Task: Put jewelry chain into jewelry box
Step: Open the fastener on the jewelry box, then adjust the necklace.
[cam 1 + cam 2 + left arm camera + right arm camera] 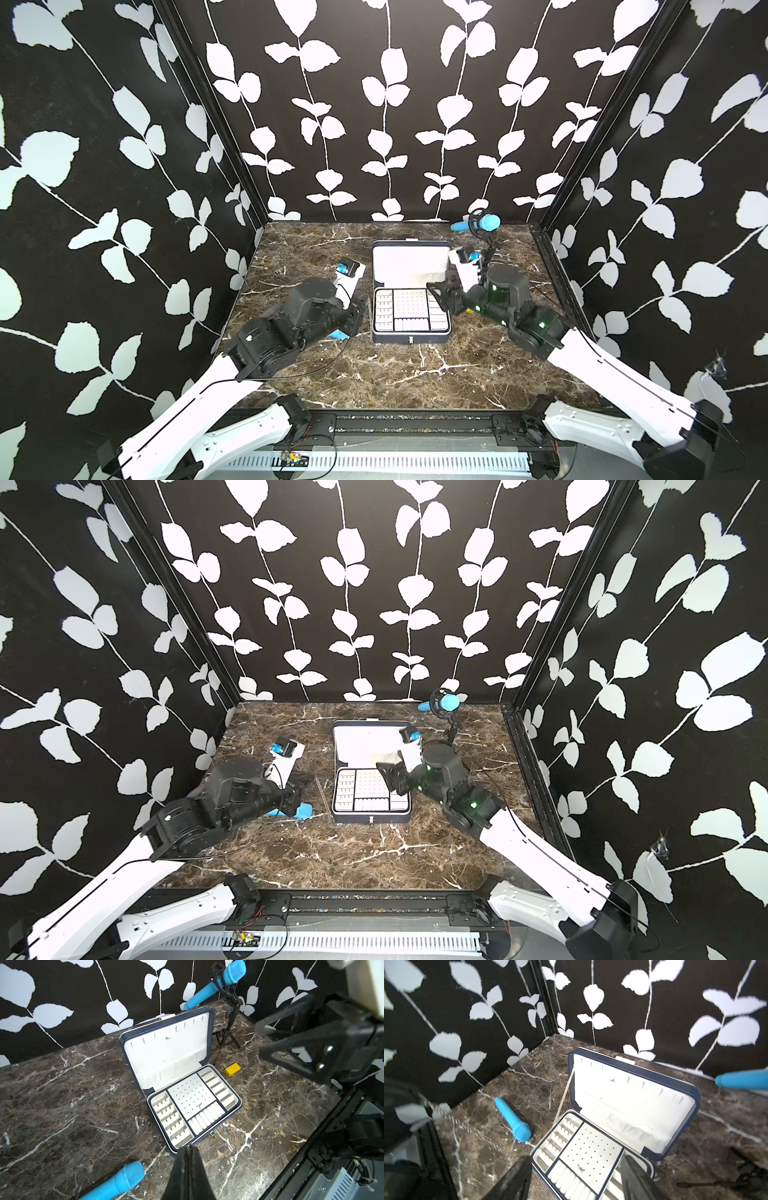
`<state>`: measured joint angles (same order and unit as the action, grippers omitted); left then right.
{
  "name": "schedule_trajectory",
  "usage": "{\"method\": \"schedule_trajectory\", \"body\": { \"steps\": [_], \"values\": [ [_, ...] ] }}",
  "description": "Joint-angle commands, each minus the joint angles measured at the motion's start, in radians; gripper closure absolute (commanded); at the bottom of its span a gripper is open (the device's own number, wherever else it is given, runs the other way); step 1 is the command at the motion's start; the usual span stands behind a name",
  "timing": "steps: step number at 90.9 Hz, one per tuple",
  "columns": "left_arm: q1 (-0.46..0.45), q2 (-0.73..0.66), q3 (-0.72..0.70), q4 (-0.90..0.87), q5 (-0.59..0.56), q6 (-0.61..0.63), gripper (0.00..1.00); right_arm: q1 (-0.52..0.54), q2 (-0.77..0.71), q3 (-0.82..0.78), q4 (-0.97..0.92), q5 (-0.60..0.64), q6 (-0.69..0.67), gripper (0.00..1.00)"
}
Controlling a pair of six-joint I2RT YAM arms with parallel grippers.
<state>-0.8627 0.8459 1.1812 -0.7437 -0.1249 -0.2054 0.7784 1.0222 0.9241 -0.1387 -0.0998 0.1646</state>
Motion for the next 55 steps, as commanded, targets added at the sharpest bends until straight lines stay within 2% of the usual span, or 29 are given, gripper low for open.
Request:
{"method": "schedule_trajectory", "body": {
  "steps": [1, 11, 31, 55],
  "values": [
    [-0.001, 0.009, 0.064, -0.061, 0.05, 0.057, 1.0, 0.068, -0.026, -0.071, 0.15, -0.052, -0.213, 0.35],
    [-0.001, 0.022, 0.112, -0.083, 0.081, 0.076, 1.0, 0.178, -0.015, -0.127, 0.314, 0.003, -0.253, 0.39],
    [-0.001, 0.029, 0.16, -0.089, 0.126, 0.098, 1.0, 0.35, 0.103, -0.177, 0.607, 0.125, -0.267, 0.44],
    [-0.001, 0.028, 0.187, -0.083, 0.142, 0.102, 1.0, 0.427, 0.26, -0.174, 0.773, 0.22, -0.262, 0.49]
  ]
}}
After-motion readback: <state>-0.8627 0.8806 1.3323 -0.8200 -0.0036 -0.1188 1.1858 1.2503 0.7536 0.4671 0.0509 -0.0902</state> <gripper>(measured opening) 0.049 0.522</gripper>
